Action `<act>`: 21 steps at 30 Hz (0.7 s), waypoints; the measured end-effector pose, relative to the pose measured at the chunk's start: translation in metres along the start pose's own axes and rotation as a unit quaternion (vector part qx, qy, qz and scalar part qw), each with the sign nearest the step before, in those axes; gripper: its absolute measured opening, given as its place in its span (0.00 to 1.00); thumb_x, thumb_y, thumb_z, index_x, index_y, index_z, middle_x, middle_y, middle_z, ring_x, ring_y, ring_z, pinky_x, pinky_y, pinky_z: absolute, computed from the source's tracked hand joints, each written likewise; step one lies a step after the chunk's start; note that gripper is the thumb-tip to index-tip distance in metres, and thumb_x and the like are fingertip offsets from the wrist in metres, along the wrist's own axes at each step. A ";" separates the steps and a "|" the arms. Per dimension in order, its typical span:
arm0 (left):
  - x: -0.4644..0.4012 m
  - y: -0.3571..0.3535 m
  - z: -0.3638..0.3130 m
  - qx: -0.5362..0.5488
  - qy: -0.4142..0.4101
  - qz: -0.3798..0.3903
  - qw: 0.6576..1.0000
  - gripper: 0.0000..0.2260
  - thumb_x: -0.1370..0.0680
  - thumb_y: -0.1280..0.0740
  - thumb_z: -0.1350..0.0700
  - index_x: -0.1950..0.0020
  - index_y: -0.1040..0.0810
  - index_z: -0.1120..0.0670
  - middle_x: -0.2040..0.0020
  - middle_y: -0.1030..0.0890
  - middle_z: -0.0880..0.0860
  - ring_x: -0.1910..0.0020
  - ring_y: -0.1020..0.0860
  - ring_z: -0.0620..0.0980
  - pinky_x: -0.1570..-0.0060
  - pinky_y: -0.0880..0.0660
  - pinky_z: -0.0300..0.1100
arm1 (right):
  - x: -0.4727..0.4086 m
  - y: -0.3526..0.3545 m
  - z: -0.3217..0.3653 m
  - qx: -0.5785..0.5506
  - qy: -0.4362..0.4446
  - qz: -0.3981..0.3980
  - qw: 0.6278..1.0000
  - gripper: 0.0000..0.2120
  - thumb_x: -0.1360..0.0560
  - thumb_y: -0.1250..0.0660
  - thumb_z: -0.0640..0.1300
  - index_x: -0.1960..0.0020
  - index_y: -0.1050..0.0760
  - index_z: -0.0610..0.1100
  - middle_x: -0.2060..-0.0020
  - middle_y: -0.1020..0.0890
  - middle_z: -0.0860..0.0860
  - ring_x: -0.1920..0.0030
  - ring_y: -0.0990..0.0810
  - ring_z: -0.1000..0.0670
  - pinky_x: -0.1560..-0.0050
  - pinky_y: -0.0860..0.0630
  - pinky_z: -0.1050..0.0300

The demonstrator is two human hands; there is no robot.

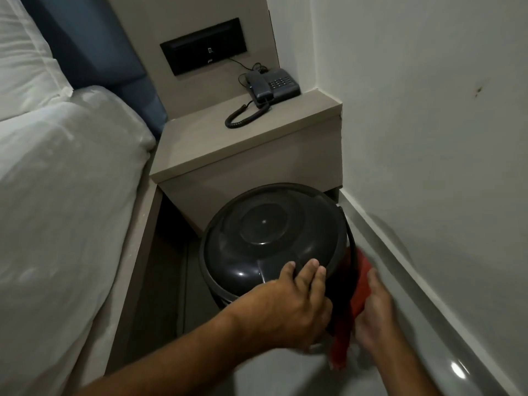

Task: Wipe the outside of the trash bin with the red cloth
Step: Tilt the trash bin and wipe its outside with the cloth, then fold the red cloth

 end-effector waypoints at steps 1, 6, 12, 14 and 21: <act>0.000 -0.001 0.001 0.002 0.003 0.008 1.000 0.23 0.16 0.58 0.58 0.37 0.25 0.63 0.38 0.23 0.71 0.40 0.24 0.71 0.50 0.20 0.62 | -0.005 -0.005 0.000 0.019 -0.002 0.009 1.000 0.31 0.19 0.49 0.65 0.41 0.17 0.45 0.46 0.14 0.41 0.45 0.16 0.41 0.50 0.23 0.46; -0.009 -0.014 0.007 -0.025 0.021 0.051 0.998 0.20 0.16 0.47 0.52 0.37 0.24 0.64 0.40 0.21 0.70 0.43 0.22 0.71 0.55 0.19 0.61 | -0.019 -0.038 0.047 0.065 0.015 0.001 0.998 0.25 0.17 0.46 0.54 0.49 0.14 0.41 0.53 0.12 0.40 0.55 0.12 0.41 0.53 0.23 0.46; -0.006 0.012 0.017 0.113 0.060 0.089 0.988 0.18 0.19 0.47 0.55 0.32 0.26 0.56 0.35 0.22 0.65 0.37 0.24 0.68 0.48 0.21 0.62 | 0.030 -0.093 0.180 0.056 0.139 -0.078 0.986 0.23 0.17 0.48 0.58 0.41 0.21 0.45 0.53 0.13 0.51 0.55 0.15 0.51 0.61 0.17 0.58; 0.001 0.018 0.037 0.329 0.156 0.059 0.929 0.20 0.19 0.43 0.46 0.29 0.31 0.50 0.35 0.21 0.60 0.35 0.24 0.61 0.44 0.22 0.59 | 0.057 -0.129 0.198 0.039 0.149 -0.059 0.986 0.23 0.17 0.47 0.59 0.39 0.20 0.46 0.54 0.12 0.52 0.54 0.14 0.53 0.59 0.16 0.58; 0.080 0.018 0.151 0.853 0.504 -0.135 -0.013 0.31 0.34 0.38 0.26 0.43 0.20 0.46 0.48 0.14 0.45 0.47 0.18 0.43 0.52 0.21 0.39 | 0.137 -0.281 0.170 -0.014 0.026 0.063 0.998 0.26 0.19 0.44 0.59 0.41 0.17 0.42 0.45 0.14 0.42 0.46 0.14 0.45 0.50 0.16 0.44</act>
Point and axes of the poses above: each hand's wrist, its own x-axis away from the middle knuckle, its own y-axis out of the back of the hand, z = x × y, the point moved 5 cm from there along -x, towards the middle knuckle
